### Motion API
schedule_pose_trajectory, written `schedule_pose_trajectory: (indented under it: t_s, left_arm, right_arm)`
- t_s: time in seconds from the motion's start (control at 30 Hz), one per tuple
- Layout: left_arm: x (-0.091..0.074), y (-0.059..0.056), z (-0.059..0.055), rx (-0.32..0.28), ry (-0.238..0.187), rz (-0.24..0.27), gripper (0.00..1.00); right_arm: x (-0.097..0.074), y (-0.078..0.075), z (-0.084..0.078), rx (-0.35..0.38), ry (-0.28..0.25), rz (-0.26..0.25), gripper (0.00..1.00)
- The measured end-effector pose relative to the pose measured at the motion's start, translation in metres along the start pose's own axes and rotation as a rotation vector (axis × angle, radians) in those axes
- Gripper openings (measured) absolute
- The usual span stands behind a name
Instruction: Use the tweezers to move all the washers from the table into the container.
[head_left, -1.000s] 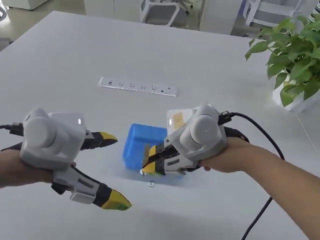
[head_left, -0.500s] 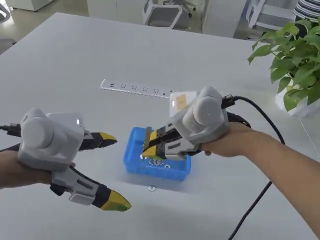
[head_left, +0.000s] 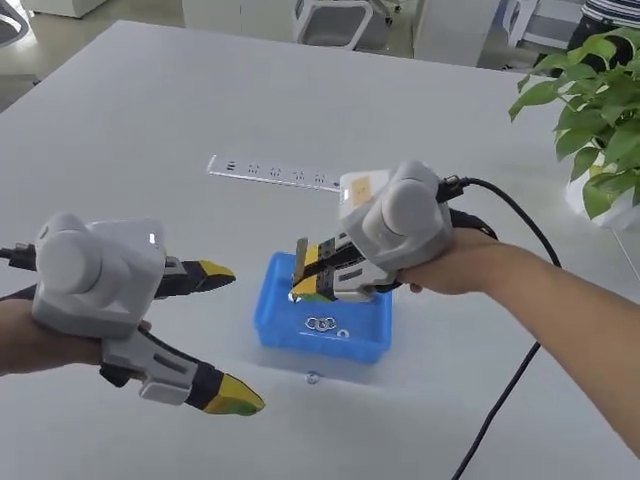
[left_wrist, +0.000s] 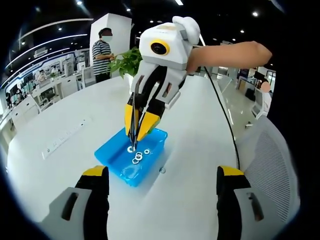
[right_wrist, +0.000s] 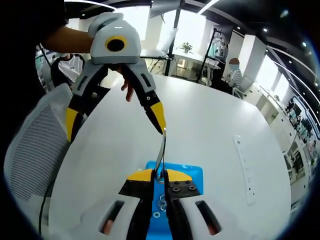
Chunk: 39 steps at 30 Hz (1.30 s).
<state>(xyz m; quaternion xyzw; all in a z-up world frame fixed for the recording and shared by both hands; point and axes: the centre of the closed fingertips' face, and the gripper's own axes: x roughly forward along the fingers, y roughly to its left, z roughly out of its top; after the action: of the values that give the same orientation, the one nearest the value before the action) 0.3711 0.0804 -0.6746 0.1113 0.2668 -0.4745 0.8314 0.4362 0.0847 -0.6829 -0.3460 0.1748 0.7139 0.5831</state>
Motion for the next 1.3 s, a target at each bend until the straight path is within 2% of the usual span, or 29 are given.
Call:
schedule_pose_trajectory:
  t_s: [0.47,0.87,1.07,1.3]
  left_arm:
    - [0.004,0.013,0.013,0.006,-0.026,0.003,0.94]
    - [0.0,0.021,0.014,-0.012,-0.039,0.011,0.92]
    - [0.002,0.03,0.018,-0.001,-0.047,0.014,0.79]
    - [0.011,0.041,0.019,0.034,-0.029,0.012,0.61]
  right_arm:
    - [0.021,-0.01,-0.018,0.003,0.023,0.026,0.08]
    - [0.04,-0.009,-0.037,-0.01,0.032,0.05,0.08]
    - [0.05,-0.006,-0.046,-0.008,0.037,0.071,0.08]
    - [0.058,-0.004,-0.053,0.003,0.032,0.086,0.08]
